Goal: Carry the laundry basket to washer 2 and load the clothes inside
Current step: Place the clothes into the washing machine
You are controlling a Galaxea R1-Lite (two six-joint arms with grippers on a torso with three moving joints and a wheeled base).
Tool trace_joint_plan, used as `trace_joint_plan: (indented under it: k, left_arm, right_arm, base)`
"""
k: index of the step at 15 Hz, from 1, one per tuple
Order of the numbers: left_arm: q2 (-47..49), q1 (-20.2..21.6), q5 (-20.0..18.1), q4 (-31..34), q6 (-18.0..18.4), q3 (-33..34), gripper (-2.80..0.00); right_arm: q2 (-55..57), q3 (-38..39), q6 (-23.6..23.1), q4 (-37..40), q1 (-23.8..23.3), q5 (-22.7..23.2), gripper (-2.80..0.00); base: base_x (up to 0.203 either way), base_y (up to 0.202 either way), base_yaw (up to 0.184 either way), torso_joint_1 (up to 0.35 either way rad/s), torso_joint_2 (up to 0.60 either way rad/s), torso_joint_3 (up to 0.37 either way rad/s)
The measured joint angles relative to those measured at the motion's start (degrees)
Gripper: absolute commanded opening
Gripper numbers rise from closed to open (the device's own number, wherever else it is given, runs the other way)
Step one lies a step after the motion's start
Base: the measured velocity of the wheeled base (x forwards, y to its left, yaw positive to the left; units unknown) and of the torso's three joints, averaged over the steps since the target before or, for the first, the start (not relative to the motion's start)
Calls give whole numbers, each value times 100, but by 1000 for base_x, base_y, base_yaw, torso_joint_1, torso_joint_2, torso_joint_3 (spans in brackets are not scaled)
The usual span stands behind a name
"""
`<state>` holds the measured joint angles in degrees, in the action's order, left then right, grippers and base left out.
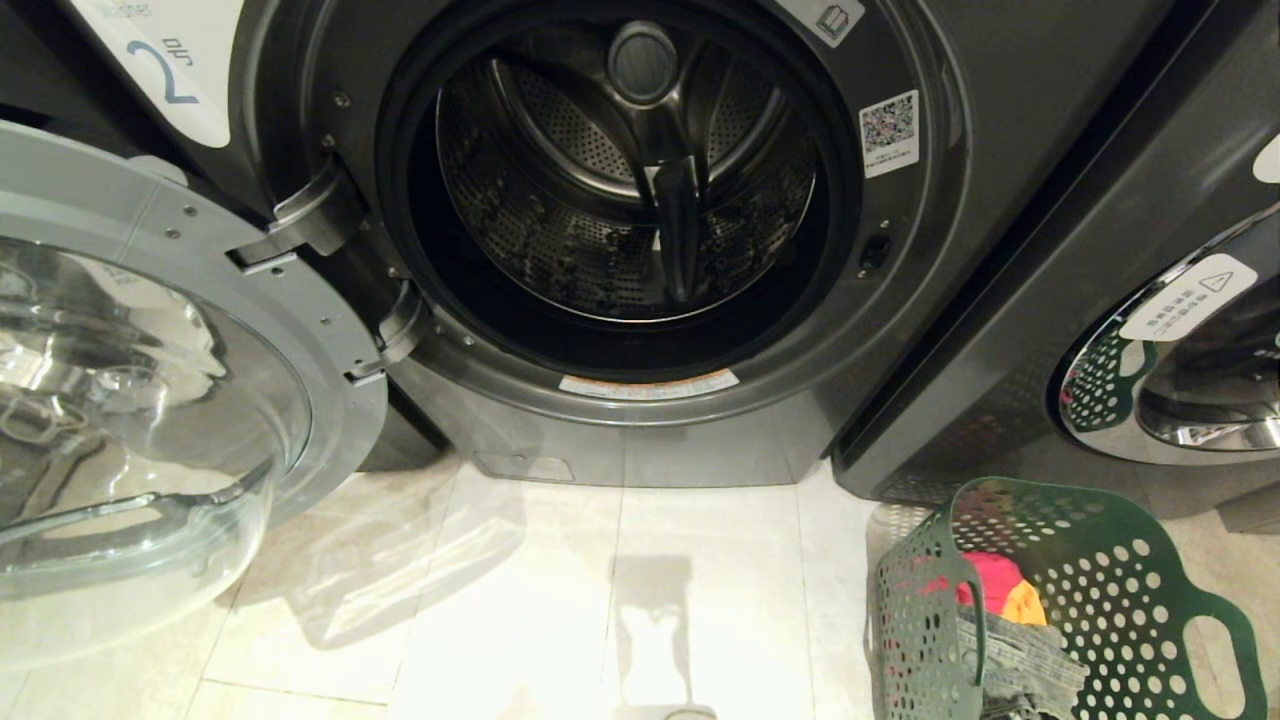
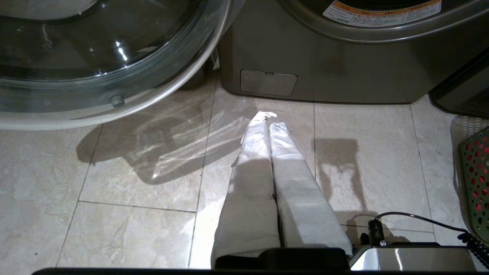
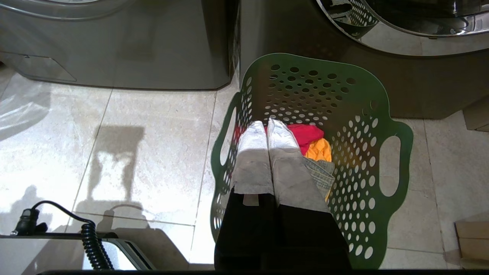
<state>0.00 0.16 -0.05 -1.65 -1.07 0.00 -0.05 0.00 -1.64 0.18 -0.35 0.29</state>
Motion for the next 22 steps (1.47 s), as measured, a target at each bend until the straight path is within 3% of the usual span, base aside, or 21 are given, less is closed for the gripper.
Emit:
trace_joint_plan:
  k: [8, 13, 17, 20, 22]
  left_arm:
    - [0, 0, -2, -2, 16, 0, -280]
    - [0, 0, -2, 7, 2, 0, -280]
    - [0, 0, -6, 45, 6, 0, -280]
    - [0, 0, -6, -4, -2, 0, -280]
    - [0, 0, -6, -4, -3, 0, -280]
  right_arm:
    - [0, 0, -4, -2, 0, 1, -280]
    - [2, -116, -260, 56, 0, -130, -280]
    - [582, -1967, -130, 834, -9, -512, -280]
    - [2150, -2898, 202, 1527, -6, -645, -280]
    - [3514, -3099, 440, 1451, -6, -693, -280]
  base:
    - [0, 0, 0, 0, 0, 0]
    - [0, 0, 0, 0, 0, 0]
    - [0, 0, 0, 0, 0, 0]
    - [0, 0, 0, 0, 0, 0]
    - [0, 0, 0, 0, 0, 0]
